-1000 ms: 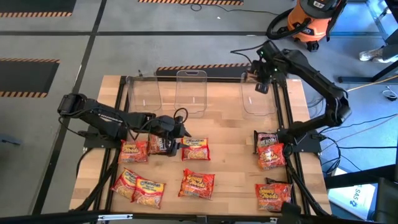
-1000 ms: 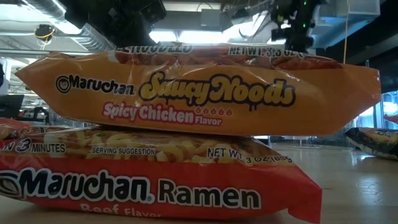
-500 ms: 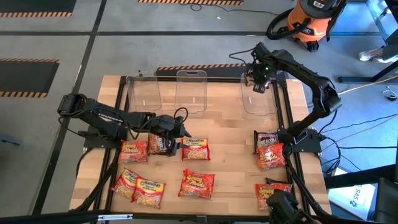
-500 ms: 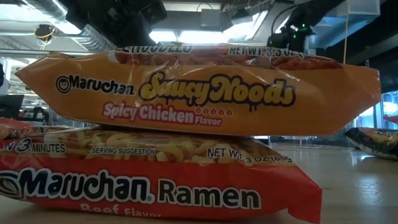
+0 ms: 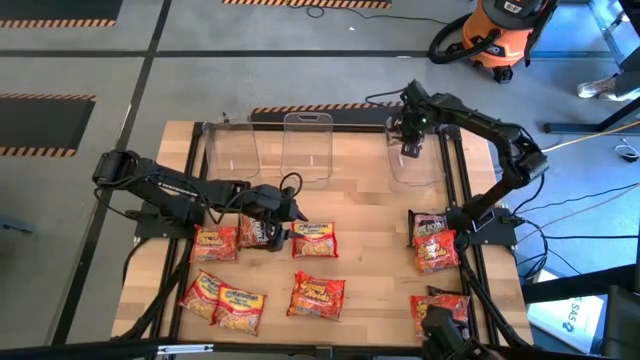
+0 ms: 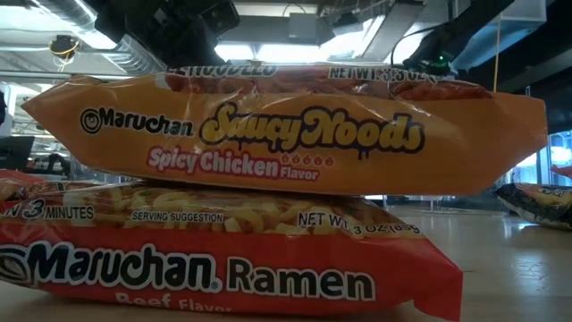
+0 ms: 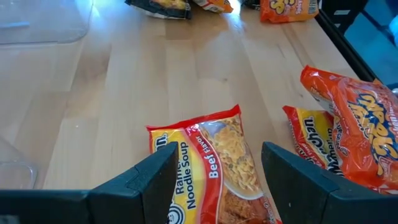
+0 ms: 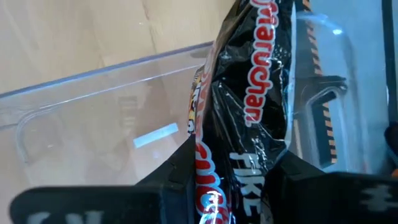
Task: Sort Maruchan noodles
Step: Put the black noodle pack into the right transparent bin
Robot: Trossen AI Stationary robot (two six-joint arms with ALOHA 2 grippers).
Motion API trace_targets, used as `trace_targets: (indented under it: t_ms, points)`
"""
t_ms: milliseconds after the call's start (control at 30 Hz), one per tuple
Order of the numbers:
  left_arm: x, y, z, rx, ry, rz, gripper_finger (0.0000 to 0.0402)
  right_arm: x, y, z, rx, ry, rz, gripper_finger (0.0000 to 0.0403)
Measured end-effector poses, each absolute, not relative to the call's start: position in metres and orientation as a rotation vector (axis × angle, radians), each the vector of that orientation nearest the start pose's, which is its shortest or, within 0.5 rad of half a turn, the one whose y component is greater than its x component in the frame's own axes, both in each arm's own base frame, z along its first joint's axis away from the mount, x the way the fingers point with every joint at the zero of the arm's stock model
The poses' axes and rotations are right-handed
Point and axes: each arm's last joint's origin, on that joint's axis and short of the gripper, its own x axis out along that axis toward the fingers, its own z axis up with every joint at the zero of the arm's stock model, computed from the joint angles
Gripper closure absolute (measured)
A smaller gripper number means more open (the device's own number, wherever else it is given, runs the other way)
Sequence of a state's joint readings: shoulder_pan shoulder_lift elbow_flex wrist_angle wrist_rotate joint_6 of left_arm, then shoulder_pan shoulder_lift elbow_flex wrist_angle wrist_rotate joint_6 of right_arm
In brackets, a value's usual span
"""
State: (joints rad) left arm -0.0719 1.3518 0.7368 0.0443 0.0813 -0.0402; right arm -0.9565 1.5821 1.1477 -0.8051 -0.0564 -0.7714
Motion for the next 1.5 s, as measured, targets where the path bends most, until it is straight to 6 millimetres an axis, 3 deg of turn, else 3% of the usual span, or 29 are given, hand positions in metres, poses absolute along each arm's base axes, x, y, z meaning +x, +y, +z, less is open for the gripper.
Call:
trace_targets:
  t_ms: [333,567,900,1500]
  points:
    - [0.278,-0.022,0.217,-0.048,0.572,-0.135,0.0178,0.183,-0.251,0.227,-0.006,1.13,-0.298,0.0308]
    - [0.278,-0.023,0.218,-0.065,0.563,-0.132,0.0178,0.179,-0.259,0.22,-0.012,1.181,-0.349,0.0308]
    - [0.279,-0.023,0.218,-0.07,0.56,-0.13,0.0178,0.185,-0.268,0.194,0.027,1.249,-0.332,0.0305]
    - [0.279,-0.023,0.218,-0.068,0.559,-0.131,0.0178,0.187,-0.274,0.198,-0.044,1.239,-0.418,0.019]
